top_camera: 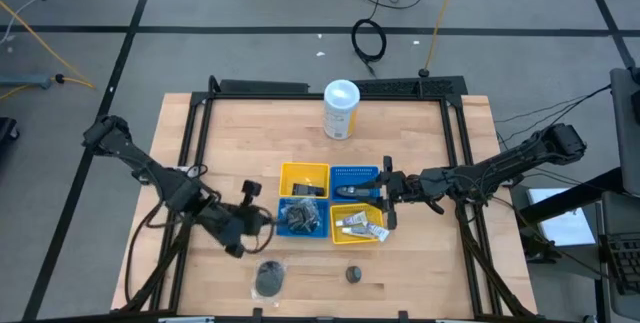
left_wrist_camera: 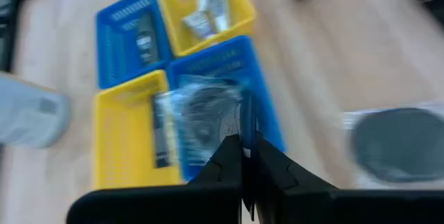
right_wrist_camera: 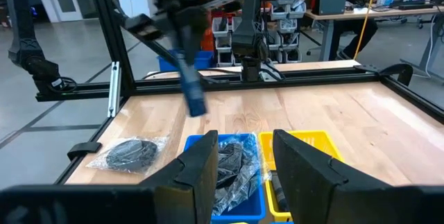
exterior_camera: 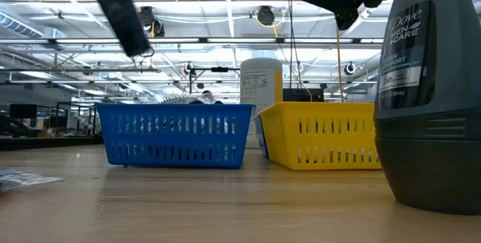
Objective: Pick & Place Travel size toiletries
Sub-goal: Put the blue shave cream into the top yellow bin, then put the black hairbrush into the bottom blue bin
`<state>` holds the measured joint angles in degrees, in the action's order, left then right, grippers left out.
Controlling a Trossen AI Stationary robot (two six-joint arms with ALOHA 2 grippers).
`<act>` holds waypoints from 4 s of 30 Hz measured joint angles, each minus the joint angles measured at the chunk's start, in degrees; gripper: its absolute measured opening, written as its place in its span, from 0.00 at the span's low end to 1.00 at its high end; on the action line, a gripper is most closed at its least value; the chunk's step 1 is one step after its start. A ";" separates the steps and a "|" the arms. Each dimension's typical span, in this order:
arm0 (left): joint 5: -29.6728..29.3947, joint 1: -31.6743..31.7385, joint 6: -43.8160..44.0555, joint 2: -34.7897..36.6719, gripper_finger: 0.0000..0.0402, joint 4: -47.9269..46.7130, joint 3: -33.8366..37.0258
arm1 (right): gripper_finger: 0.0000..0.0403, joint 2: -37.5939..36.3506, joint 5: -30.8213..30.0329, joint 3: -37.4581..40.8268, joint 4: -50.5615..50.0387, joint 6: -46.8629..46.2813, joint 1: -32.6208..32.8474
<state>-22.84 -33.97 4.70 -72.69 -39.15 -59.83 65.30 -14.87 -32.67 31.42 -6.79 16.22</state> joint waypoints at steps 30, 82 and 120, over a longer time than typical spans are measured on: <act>14.91 33.65 -14.40 -0.04 0.01 25.88 11.03 | 0.32 0.00 0.04 0.00 0.02 0.00 0.01; 16.05 35.23 -4.68 -0.07 0.38 32.75 15.43 | 0.32 0.00 0.02 0.00 -0.66 0.02 0.01; 20.81 -2.97 50.28 -10.16 0.38 15.67 15.46 | 0.32 0.82 0.11 -0.03 -0.17 -3.02 0.36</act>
<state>-2.03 -36.94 54.98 -82.84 -23.48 -44.37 66.12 -14.76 -32.70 31.25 -9.80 16.58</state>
